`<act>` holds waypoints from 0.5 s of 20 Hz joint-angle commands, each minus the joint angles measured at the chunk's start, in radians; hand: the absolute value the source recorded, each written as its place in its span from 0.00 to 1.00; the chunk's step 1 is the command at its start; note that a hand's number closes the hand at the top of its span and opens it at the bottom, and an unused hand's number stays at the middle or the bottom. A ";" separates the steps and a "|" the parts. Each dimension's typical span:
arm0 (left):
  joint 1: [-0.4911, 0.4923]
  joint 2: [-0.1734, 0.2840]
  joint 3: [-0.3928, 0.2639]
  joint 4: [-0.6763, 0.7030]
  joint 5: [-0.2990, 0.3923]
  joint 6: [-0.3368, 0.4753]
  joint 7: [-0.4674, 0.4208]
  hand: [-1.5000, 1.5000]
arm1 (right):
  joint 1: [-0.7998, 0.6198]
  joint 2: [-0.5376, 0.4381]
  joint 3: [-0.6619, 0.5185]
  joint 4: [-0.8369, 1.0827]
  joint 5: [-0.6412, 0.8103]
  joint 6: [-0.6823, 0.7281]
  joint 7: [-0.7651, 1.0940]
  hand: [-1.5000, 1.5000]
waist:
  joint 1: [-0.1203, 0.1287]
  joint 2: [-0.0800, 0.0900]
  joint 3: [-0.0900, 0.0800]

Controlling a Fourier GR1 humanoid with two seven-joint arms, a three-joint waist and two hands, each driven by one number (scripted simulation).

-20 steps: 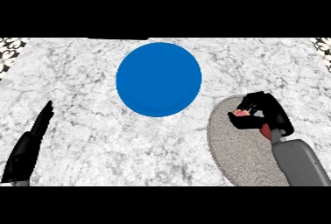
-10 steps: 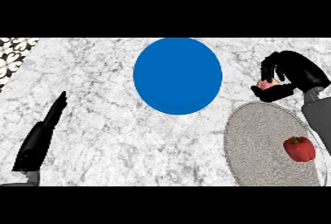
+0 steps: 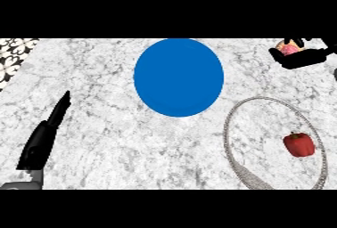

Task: Pick the cupcake from the placemat and place it in the plate

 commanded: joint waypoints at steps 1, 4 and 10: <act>-0.007 -0.015 -0.002 0.011 -0.007 0.014 0.022 0.50 | -0.082 0.022 -0.037 0.094 -0.069 0.039 -0.243 1.00 | -0.027 -0.012 -0.001; -0.044 -0.006 0.010 0.025 -0.013 0.017 0.045 0.50 | -0.174 0.030 -0.041 0.203 -0.094 0.143 -0.328 1.00 | -0.032 -0.011 -0.003; 0.055 0.025 0.060 0.041 0.015 -0.005 -0.039 0.50 | -0.304 0.161 0.002 0.345 -0.049 0.170 -0.406 1.00 | -0.071 -0.036 -0.006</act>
